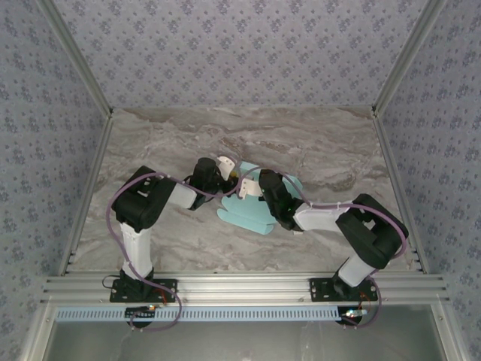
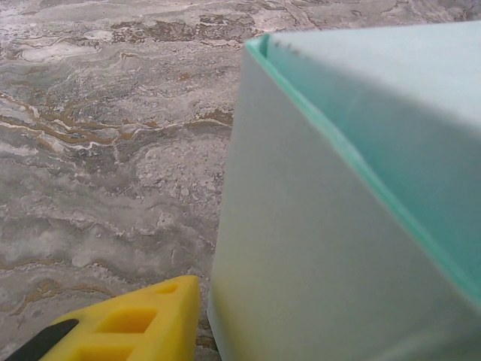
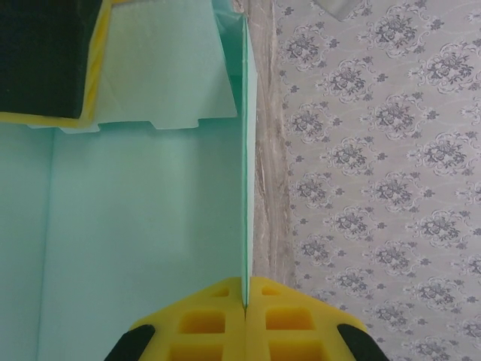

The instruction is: Fold the paper box

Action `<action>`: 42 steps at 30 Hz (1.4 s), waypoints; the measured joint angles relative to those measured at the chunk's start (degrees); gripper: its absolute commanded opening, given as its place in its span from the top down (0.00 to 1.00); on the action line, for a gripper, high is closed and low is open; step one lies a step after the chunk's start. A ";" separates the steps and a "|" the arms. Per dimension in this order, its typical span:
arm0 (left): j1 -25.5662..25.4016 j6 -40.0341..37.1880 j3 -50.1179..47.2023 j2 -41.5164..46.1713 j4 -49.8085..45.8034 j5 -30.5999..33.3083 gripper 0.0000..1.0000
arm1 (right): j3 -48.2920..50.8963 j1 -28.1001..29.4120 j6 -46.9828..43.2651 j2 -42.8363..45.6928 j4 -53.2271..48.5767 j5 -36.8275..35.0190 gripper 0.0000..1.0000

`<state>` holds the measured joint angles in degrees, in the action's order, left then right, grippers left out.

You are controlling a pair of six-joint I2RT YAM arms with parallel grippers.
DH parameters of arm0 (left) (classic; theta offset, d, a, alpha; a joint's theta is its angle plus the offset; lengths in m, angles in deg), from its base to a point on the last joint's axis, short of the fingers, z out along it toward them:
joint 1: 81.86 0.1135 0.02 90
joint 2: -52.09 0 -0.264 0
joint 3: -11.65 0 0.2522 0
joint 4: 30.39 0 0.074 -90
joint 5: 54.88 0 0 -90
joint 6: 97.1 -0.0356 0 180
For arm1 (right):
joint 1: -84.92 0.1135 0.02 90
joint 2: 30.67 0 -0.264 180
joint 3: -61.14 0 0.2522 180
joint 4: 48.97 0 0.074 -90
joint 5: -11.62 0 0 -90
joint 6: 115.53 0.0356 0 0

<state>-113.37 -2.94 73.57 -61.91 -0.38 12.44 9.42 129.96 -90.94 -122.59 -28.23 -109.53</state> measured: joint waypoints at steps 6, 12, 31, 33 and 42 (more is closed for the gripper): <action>0.00 1.22 0.00 0.00 0.00 0.04 0.60 | 0.00 0.00 0.02 0.00 0.00 0.02 0.95; 0.00 2.73 0.02 0.00 -0.11 0.22 0.62 | 0.00 0.00 0.02 0.00 -0.02 0.04 0.95; -4.61 11.08 0.11 2.49 -3.08 18.08 0.85 | 0.00 0.00 3.87 2.03 -2.62 2.36 0.95; -5.18 11.82 0.11 2.75 -3.67 19.80 0.87 | 0.00 0.00 4.50 2.27 -2.82 2.78 0.95; -7.30 14.73 1.68 3.39 -8.00 26.36 0.92 | -0.02 -0.07 6.56 2.49 -3.06 3.96 0.95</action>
<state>-120.67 11.79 75.26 -58.52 -8.38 38.80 9.40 129.89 -84.38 -120.10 -31.29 -105.58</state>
